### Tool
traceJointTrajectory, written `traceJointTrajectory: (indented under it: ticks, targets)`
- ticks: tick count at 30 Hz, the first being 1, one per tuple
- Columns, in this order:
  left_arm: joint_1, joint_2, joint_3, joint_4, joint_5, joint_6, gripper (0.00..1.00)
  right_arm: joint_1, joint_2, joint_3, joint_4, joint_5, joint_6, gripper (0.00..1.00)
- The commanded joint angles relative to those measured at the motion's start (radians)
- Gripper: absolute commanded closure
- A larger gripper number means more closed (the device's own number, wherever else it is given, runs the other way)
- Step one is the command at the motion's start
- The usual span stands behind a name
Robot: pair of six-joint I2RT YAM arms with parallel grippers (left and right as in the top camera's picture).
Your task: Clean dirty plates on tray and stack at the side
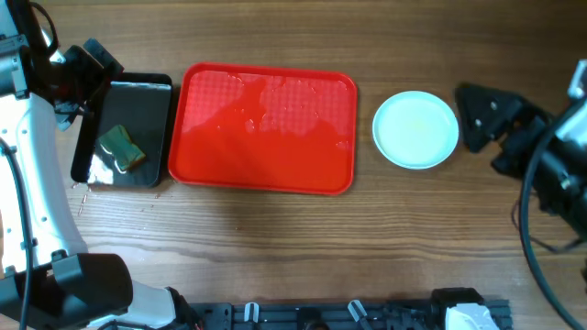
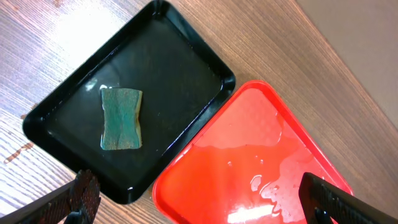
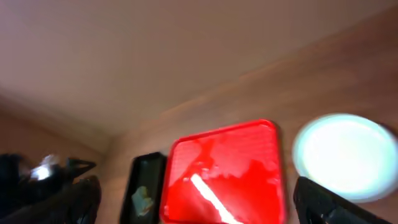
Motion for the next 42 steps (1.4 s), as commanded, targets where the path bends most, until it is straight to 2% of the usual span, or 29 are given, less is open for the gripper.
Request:
traceJointTrajectory:
  ticks: [1, 4, 5, 6, 8, 11, 14, 16, 21, 25, 38, 40, 42]
  targets:
    - [0.002, 0.007, -0.002, 0.0, 0.015, -0.002, 0.0, 0.001, -0.004, -0.014, -0.047, 0.349, -0.03, 0.0]
    - [0.002, 0.007, -0.002, 0.0, 0.015, -0.002, 0.0, -0.009, -0.07, -0.202, 0.188, 0.328, -0.317, 0.0]
    - [0.002, 0.007, -0.002, 0.0, 0.015, -0.002, 0.0, -0.014, -0.166, -0.397, 0.388, 0.256, -0.442, 0.0]
    - [0.002, 0.007, -0.002, 0.0, 0.015, -0.002, 0.0, -0.022, -0.219, -0.5, 0.486, 0.226, -0.473, 0.0]
    - [0.002, 0.007, -0.002, 0.0, 0.015, -0.002, 0.0, -0.038, -0.39, -0.81, 0.747, 0.212, -0.475, 0.0]
    - [0.002, 0.007, -0.002, 0.0, 0.015, -0.002, 0.0, -0.038, -0.611, -1.175, 1.003, 0.212, -0.465, 0.0]
    - [0.002, 0.007, -0.002, 0.0, 0.015, -0.002, 0.0, -0.038, -0.814, -1.498, 1.191, 0.201, -0.431, 0.0]
    - [0.002, 0.007, -0.002, 0.0, 0.015, -0.002, 0.0, -0.037, -0.891, -1.609, 1.243, 0.201, -0.405, 0.0]
    - [0.002, 0.007, -0.002, 0.0, 0.015, -0.002, 0.0, -0.037, -0.986, -1.765, 1.306, 0.201, -0.406, 0.0]
    - [0.002, 0.007, -0.002, 0.0, 0.015, -0.002, 0.0, -0.037, -0.984, -1.767, 1.191, 0.195, -0.414, 0.0]
    - [0.002, 0.007, -0.002, 0.0, 0.015, -0.002, 0.0, -0.037, -0.97, -1.767, 1.19, 0.194, -0.414, 0.0]
    - [0.008, -0.011, -0.002, 0.005, -0.059, 0.008, 0.0, -0.037, -0.97, -1.767, 1.19, 0.194, -0.414, 0.0]
    - [0.0, -0.045, -0.003, 0.019, -0.071, 0.019, 0.0, -0.037, -0.97, -1.767, 1.19, 0.194, -0.414, 0.0]
